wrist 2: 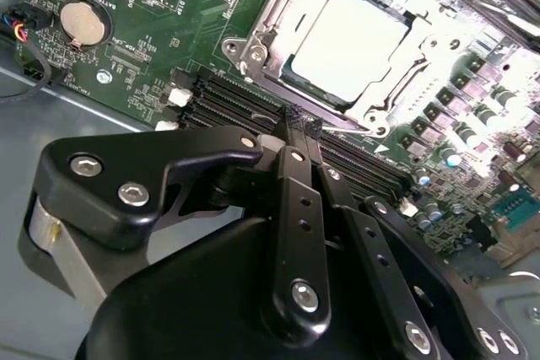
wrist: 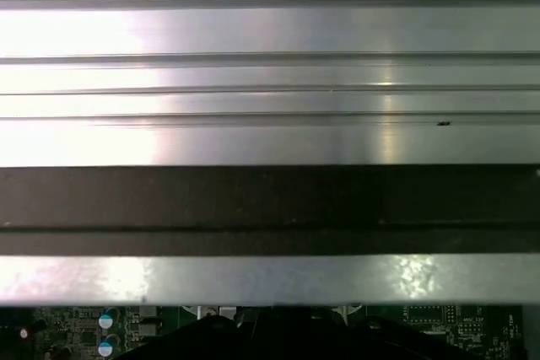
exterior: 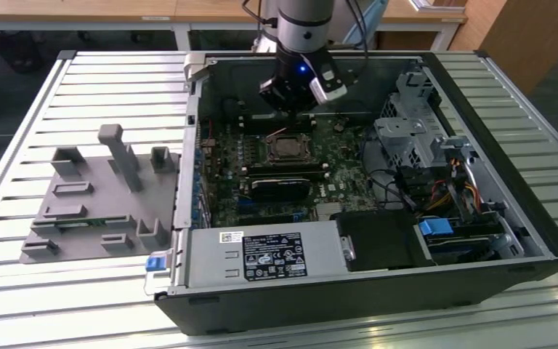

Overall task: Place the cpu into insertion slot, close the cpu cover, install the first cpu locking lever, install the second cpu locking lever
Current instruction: 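Install the first cpu locking lever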

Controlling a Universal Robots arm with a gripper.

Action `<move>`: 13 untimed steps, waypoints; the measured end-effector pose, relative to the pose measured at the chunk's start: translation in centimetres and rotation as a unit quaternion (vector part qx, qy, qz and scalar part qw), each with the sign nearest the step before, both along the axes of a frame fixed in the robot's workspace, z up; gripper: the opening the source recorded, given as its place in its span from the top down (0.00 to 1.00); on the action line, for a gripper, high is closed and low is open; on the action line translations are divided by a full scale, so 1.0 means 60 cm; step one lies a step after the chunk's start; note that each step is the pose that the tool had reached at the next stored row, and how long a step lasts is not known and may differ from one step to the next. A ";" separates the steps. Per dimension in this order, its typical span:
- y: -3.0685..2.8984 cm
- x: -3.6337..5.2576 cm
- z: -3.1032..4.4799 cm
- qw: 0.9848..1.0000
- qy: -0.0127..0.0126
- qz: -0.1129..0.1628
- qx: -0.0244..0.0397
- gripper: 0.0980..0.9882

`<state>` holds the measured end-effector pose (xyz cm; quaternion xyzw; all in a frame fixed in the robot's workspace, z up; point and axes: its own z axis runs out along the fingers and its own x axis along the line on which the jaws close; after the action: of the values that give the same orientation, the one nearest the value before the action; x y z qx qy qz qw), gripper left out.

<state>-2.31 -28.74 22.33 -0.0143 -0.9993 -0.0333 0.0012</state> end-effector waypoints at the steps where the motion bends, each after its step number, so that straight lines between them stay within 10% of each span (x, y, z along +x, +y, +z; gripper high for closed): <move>1: 0.0004 0.001 -0.001 1.000 0.000 0.000 0.000 0.98; 13: 0.0011 0.009 -0.015 1.000 0.001 0.000 0.000 0.98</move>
<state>-1.78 -28.67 21.45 -0.0144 -0.9993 -0.0332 0.0019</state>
